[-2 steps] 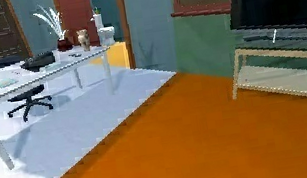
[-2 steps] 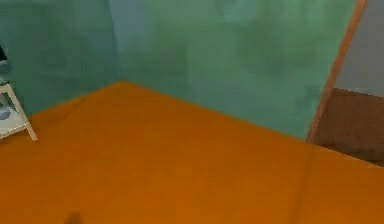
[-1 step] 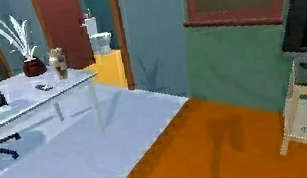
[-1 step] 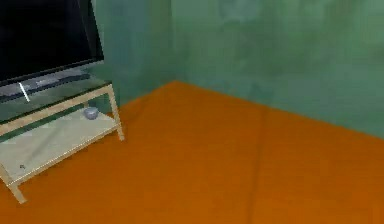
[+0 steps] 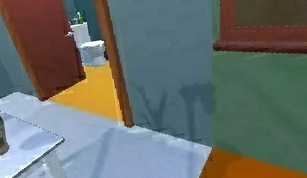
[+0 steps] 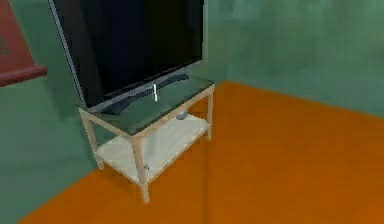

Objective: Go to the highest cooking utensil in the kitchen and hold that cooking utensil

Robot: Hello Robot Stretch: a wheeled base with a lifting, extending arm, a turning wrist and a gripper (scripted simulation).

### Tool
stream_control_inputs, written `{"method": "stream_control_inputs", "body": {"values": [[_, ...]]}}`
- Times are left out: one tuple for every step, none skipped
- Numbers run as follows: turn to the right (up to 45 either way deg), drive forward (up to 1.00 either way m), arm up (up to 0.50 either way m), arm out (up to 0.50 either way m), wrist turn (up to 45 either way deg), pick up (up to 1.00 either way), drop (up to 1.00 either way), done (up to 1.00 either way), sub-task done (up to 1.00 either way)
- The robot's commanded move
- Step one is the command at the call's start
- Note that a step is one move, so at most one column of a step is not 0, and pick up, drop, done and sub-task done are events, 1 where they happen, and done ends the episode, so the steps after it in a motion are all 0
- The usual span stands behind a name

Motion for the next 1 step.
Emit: {"method": "stream_control_inputs", "body": {"values": [[0.0,0.9,0.0,0.0,0.0,0.0,0.0,0.0,0.0]]}}
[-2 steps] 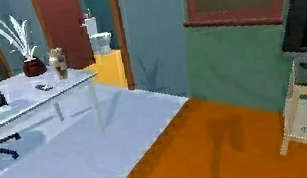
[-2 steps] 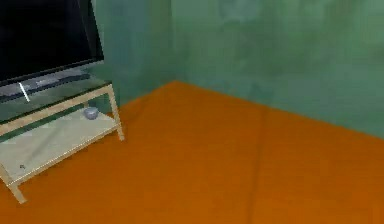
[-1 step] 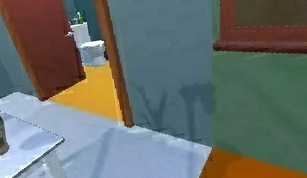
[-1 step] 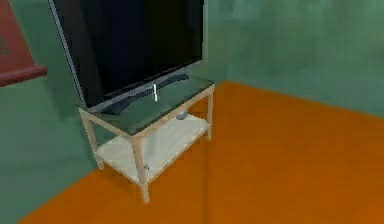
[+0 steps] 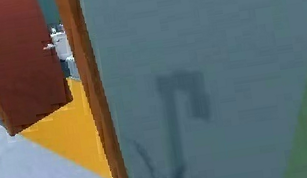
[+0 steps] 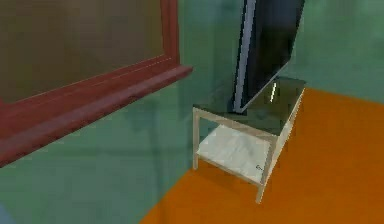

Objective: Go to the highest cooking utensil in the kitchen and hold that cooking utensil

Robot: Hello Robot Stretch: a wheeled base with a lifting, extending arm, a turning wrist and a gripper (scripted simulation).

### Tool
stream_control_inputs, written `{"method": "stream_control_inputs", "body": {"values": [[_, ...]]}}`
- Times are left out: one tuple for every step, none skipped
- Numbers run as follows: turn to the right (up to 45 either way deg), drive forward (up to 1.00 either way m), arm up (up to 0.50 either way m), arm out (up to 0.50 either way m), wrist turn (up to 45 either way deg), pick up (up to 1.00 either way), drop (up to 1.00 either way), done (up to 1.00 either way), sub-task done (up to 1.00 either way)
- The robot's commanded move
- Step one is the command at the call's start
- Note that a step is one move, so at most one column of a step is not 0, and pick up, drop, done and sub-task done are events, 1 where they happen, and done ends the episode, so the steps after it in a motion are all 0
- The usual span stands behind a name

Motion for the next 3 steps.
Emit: {"method": "stream_control_inputs", "body": {"values": [[45.0,0.0,0.0,0.0,0.0,0.0,0.0,0.0,0.0],[45.0,0.0,0.0,0.0,0.0,0.0,0.0,0.0,0.0],[45.0,0.0,0.0,0.0,0.0,0.0,0.0,0.0,0.0]]}}
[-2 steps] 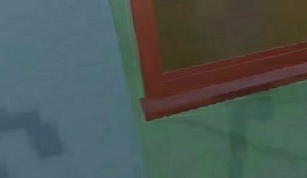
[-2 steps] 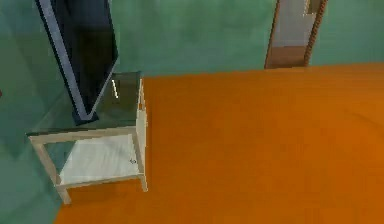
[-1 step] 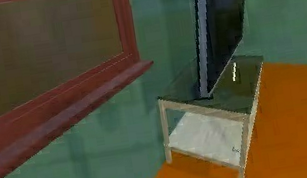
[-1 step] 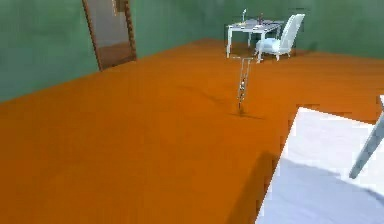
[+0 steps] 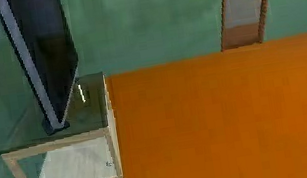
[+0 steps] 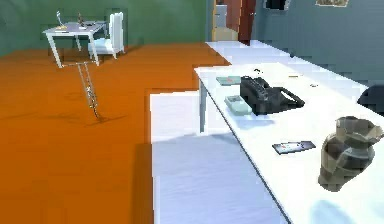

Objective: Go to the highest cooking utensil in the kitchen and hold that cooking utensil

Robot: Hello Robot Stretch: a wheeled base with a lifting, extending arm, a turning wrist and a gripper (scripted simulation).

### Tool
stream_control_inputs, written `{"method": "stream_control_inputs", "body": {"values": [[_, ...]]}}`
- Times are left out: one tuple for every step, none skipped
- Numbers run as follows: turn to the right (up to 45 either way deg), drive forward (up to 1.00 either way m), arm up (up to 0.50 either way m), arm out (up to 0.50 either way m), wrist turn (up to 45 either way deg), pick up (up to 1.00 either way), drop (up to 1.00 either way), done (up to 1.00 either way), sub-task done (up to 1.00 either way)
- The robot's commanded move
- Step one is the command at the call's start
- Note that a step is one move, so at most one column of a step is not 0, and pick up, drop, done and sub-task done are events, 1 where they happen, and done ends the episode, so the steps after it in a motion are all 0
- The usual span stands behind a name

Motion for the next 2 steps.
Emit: {"method": "stream_control_inputs", "body": {"values": [[27.0,0.0,0.0,0.0,0.0,0.0,0.0,0.0,0.0],[0.0,1.0,0.0,0.0,0.0,0.0,0.0,0.0,0.0]]}}
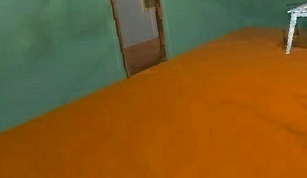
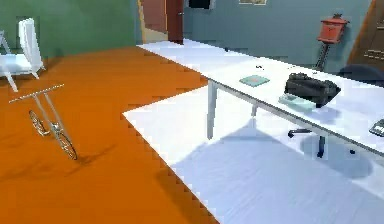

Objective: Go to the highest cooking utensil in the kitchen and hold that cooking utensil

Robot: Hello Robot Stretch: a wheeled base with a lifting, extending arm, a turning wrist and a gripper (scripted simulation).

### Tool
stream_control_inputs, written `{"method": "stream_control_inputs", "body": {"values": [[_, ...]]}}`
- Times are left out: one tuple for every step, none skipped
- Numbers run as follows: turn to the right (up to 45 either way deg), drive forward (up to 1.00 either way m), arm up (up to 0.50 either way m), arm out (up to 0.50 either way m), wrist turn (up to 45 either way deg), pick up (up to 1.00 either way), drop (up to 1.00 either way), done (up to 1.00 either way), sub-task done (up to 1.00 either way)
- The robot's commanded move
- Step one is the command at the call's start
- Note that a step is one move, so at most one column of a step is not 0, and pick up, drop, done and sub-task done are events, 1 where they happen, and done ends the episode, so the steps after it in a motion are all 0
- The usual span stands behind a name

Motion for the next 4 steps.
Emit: {"method": "stream_control_inputs", "body": {"values": [[0.0,1.0,0.0,0.0,0.0,0.0,0.0,0.0,0.0],[0.0,1.0,0.0,0.0,0.0,0.0,0.0,0.0,0.0],[3.0,0.0,0.0,0.0,0.0,0.0,0.0,0.0,0.0],[0.0,1.0,0.0,0.0,0.0,0.0,0.0,0.0,0.0]]}}
